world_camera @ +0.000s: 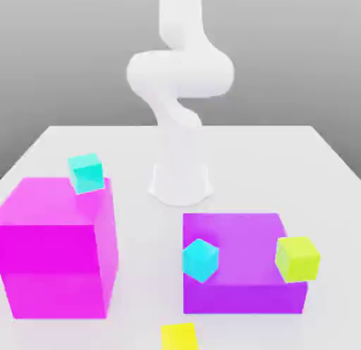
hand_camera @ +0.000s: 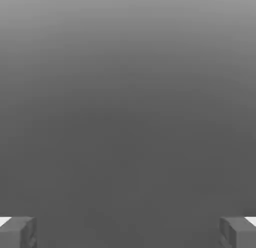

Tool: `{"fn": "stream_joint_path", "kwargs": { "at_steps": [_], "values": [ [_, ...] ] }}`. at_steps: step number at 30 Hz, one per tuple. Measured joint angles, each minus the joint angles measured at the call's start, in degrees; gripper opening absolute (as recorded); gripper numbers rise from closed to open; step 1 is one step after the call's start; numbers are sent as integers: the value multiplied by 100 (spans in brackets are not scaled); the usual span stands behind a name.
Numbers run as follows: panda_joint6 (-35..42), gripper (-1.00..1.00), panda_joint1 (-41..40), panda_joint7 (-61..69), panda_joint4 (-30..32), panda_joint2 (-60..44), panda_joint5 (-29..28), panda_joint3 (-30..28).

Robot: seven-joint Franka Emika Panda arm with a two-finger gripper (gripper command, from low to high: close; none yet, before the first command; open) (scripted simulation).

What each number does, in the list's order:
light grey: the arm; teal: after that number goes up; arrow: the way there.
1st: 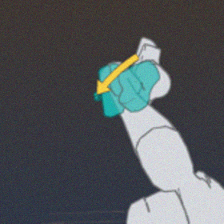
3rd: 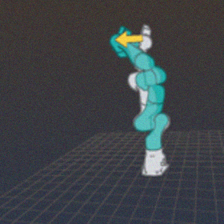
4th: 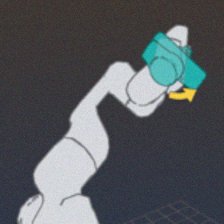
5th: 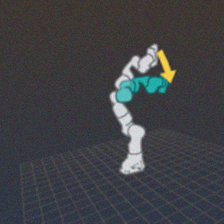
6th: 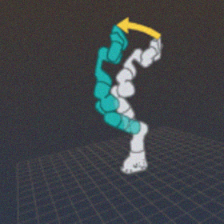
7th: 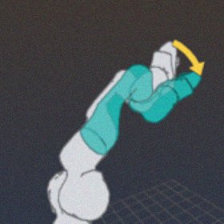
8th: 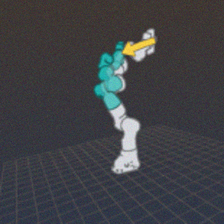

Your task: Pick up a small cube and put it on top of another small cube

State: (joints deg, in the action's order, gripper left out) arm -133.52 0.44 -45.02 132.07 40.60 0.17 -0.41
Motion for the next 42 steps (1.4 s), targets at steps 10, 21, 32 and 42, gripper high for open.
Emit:
{"fn": "stream_joint_path", "kwargs": {
  "at_steps": [10,21,32,42],
  "values": [
    [-703,0,144,353,116,-2113,99,-143],
    [-1462,0,200,725,242,-4397,193,-193],
    [-2626,-100,137,923,153,-6677,200,-131],
    [-2273,-100,149,893,240,-6241,159,-150]
  ]
}}
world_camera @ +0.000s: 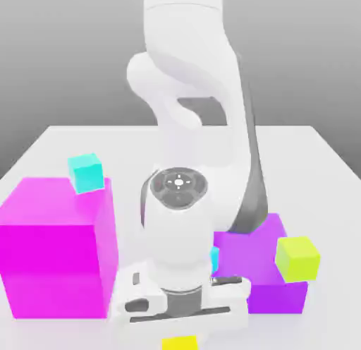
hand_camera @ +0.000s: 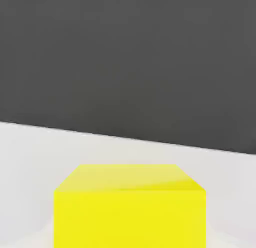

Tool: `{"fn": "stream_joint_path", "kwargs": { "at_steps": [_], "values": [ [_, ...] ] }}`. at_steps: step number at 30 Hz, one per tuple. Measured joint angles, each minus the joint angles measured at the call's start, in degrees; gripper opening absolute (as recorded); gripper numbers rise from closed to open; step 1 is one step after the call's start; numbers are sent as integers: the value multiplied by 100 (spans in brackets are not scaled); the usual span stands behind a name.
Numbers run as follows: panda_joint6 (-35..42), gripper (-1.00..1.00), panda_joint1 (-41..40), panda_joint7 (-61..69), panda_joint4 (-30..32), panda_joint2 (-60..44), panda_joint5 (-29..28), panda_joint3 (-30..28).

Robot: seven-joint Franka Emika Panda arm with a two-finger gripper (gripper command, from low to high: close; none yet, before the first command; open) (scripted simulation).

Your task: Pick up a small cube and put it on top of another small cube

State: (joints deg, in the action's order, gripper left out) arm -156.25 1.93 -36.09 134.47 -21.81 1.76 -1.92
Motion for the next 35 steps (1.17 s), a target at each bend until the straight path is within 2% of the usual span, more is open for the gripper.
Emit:
{"fn": "stream_joint_path", "kwargs": {
  "at_steps": [7,11,19,27,31,32,35],
  "values": [
    [1097,-100,-183,-761,337,1428,112,-350],
    [1716,-100,-562,-1500,545,2262,34,-523],
    [2957,-100,-1215,-3116,961,3940,-284,-636],
    [4201,-100,-2158,-4733,1378,5604,-555,-510],
    [3576,-100,-2294,-4903,1915,5514,-599,-525],
    [3371,100,-2307,-4906,2049,5445,-605,-530],
    [3371,100,-2307,-4906,2049,5445,-604,-530]
  ]
}}
